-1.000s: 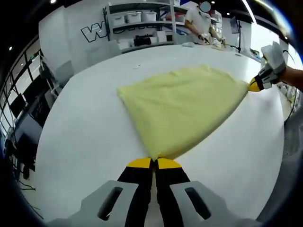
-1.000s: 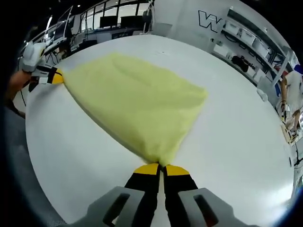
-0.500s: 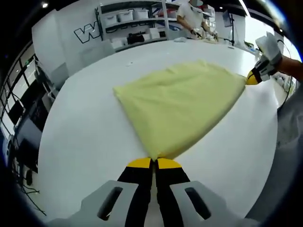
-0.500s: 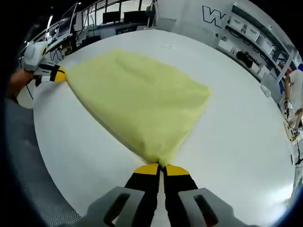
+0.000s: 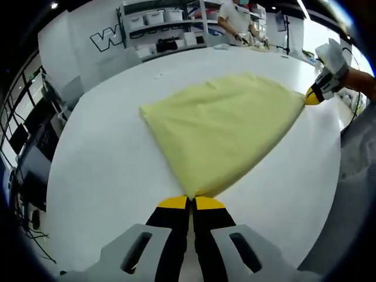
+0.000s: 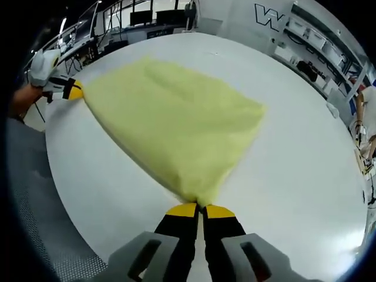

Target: Fold the garment on the visible template until the final outline fits inside the template.

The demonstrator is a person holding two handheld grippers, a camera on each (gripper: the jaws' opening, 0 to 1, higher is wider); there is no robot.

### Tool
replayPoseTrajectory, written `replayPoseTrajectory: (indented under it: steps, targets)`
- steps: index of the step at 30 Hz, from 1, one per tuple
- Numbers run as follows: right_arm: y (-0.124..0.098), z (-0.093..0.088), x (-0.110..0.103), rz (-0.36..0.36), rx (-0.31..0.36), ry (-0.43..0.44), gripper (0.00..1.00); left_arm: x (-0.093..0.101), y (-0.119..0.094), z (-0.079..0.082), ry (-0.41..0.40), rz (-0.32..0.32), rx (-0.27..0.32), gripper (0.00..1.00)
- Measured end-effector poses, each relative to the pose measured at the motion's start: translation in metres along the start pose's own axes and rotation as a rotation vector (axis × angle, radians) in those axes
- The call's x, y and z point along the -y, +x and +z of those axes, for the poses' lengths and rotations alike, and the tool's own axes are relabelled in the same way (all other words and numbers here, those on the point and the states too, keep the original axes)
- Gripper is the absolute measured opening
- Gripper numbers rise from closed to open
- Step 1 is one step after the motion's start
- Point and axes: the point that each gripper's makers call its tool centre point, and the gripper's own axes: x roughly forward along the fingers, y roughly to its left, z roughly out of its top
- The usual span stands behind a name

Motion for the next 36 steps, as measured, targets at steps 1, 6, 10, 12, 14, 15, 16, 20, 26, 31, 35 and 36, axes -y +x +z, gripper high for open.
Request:
replayPoseTrajectory:
  steps: [1,6,10,12,14,15,16,20,26,31,35,36]
  targets:
    - [0.001,-0.001,0.001,0.002,-0.002,0.006,0.02,0.002,-0.001,-0.004,0.006,-0.004,-0.008,0.00]
    - [0.002,-0.003,0.001,0.008,-0.007,0.052,0.12,0.001,0.000,-0.004,0.005,-0.005,-0.005,0.00]
    - [-0.002,-0.006,0.004,-0.018,-0.018,0.068,0.13,0.000,0.003,-0.005,-0.002,-0.004,0.005,0.06]
    - [-0.003,-0.010,0.006,-0.023,-0.026,0.088,0.14,-0.005,0.007,-0.006,-0.013,0.000,0.004,0.10]
    - [-0.005,-0.013,0.008,-0.032,-0.027,0.093,0.15,-0.005,0.005,-0.006,-0.021,0.006,0.006,0.16]
    - [-0.007,-0.012,0.008,-0.038,-0.018,0.105,0.16,-0.006,0.002,-0.006,-0.031,0.015,0.007,0.18]
    - [-0.009,-0.011,0.009,-0.045,-0.012,0.105,0.17,-0.008,0.001,-0.005,-0.042,0.018,0.012,0.20]
    - [-0.020,-0.002,0.015,-0.088,0.030,0.103,0.22,-0.014,-0.009,0.003,-0.071,0.047,0.047,0.30]
    - [-0.028,0.005,0.018,-0.116,0.069,0.104,0.29,-0.019,-0.017,0.012,-0.111,0.067,0.087,0.40]
    - [-0.032,0.013,0.023,-0.147,0.125,0.126,0.43,-0.018,-0.018,0.016,-0.152,0.063,0.107,0.56]
    - [-0.036,0.020,0.025,-0.151,0.155,0.140,0.51,-0.015,-0.019,0.018,-0.169,0.057,0.114,0.62]
    - [-0.038,0.024,0.022,-0.146,0.173,0.145,0.51,-0.014,-0.020,0.020,-0.173,0.054,0.121,0.62]
